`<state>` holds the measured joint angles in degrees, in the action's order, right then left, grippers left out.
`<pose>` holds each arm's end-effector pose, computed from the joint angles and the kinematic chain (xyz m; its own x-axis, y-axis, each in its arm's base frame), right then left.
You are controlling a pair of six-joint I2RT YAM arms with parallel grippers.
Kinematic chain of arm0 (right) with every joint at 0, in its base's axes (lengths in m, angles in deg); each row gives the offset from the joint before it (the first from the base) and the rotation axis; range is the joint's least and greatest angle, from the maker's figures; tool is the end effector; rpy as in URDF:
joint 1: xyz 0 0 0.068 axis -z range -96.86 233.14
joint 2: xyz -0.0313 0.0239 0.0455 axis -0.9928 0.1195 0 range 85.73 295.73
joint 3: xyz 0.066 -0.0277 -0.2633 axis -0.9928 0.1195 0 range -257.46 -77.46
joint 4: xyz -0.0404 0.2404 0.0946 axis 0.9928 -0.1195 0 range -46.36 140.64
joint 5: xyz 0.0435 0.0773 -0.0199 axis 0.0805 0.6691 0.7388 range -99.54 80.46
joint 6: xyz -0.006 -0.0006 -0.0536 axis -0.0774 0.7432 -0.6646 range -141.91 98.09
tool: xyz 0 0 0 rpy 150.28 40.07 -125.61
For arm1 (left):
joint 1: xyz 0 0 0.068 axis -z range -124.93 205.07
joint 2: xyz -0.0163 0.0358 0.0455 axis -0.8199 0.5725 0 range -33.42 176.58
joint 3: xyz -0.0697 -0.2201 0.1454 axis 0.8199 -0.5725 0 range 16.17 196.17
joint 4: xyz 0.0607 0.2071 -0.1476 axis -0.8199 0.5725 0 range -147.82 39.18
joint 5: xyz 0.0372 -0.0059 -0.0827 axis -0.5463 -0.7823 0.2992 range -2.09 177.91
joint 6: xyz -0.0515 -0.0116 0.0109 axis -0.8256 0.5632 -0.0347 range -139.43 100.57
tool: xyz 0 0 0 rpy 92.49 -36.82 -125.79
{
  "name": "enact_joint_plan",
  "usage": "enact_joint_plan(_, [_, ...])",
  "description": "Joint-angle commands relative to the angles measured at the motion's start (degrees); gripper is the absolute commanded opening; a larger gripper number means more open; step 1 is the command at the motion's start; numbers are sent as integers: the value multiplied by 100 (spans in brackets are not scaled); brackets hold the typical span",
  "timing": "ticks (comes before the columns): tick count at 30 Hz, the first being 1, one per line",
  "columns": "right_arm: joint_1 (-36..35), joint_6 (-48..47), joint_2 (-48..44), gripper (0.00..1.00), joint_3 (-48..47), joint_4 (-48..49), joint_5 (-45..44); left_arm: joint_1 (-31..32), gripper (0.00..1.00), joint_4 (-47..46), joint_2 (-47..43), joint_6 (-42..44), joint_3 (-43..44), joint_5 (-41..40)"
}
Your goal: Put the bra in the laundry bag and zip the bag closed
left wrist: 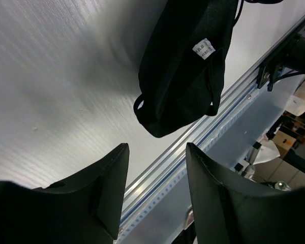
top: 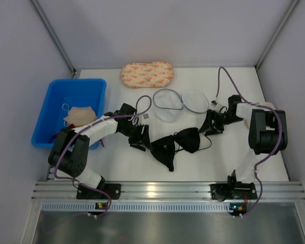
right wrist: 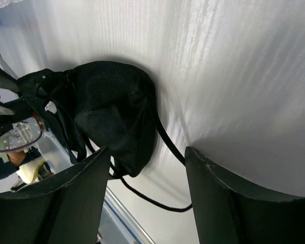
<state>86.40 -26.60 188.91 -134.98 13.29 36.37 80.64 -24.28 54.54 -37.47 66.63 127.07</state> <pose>0.3073 0.0081 0.1392 -0.9838 -0.0009 -0.1795 -0.1284 0.7019 0.7006 0.2379 -0.1388 0.1798 -0.9722 0.1989 -0.1239 0.2299 0.7073 -0.6685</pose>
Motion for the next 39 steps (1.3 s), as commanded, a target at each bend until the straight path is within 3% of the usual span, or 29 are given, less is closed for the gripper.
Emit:
enact_joint_plan(1, [-160,56,185,61,74,333,40,-7,53,-444,291,-419,34,549])
enact_joint_plan(8, [-256,135,133,39,223,351,331,10,31,-734,845,-683,166,874])
enact_joint_plan(14, [-283,240,-34,26,399,420,524,28,1,-1209,486,-982,263,1418])
enact_joint_plan(19, [-643,372,-87,18,522,649,621,115,0,-1552,300,-1289,508,1700])
enact_joint_plan(26, [-889,434,-131,7,548,772,726,660,0,-2693,476,-2517,781,1754])
enact_joint_plan(34, [-1100,636,-26,7,522,869,910,1310,0,-4424,1704,-3469,1553,1446])
enact_joint_plan(39, [-1074,548,-122,31,514,686,946,1531,0,-4619,2453,-3644,2029,1121])
